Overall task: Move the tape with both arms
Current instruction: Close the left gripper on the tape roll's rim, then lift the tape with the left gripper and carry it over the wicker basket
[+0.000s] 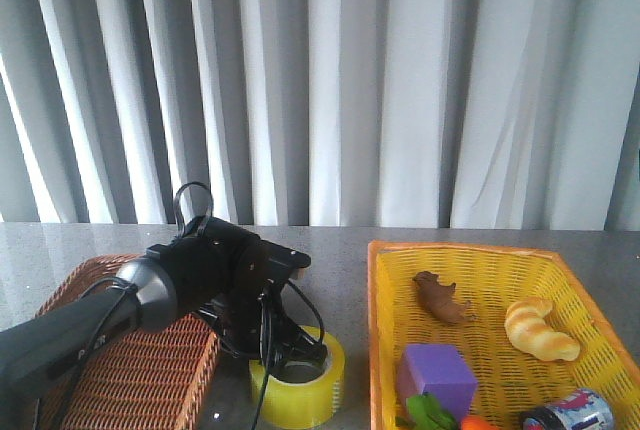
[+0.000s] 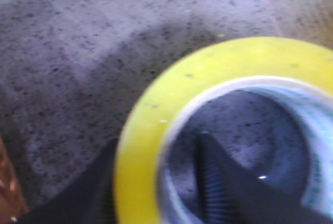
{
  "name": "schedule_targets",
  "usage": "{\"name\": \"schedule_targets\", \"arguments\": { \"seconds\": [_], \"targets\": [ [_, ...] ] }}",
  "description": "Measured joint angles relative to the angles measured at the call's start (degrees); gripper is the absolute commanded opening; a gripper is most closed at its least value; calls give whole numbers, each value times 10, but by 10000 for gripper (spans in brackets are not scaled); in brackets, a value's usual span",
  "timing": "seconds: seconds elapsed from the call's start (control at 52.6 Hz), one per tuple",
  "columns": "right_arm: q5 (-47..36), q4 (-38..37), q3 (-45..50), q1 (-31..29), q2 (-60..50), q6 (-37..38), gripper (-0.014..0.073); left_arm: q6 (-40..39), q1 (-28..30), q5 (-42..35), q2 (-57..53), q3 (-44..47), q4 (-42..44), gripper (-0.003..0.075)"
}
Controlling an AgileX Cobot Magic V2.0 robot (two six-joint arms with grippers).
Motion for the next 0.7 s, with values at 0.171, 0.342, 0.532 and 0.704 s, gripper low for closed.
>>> {"name": "schedule_targets", "arguments": {
  "seconds": [0.171, 0.342, 0.532, 0.704],
  "targets": [
    [0, 0, 0, 0, 0, 0, -8, -2, 2, -2, -1, 0, 0, -8],
    [0, 0, 0, 0, 0, 0, -8, -1, 1, -4, -15, -16, -6, -7],
    [0, 0, 0, 0, 0, 0, -8, 1, 0, 0, -62, -93, -10, -6],
    [0, 0, 0, 0, 0, 0, -8, 3, 1, 16, -122, -155, 17, -6]
  ]
}}
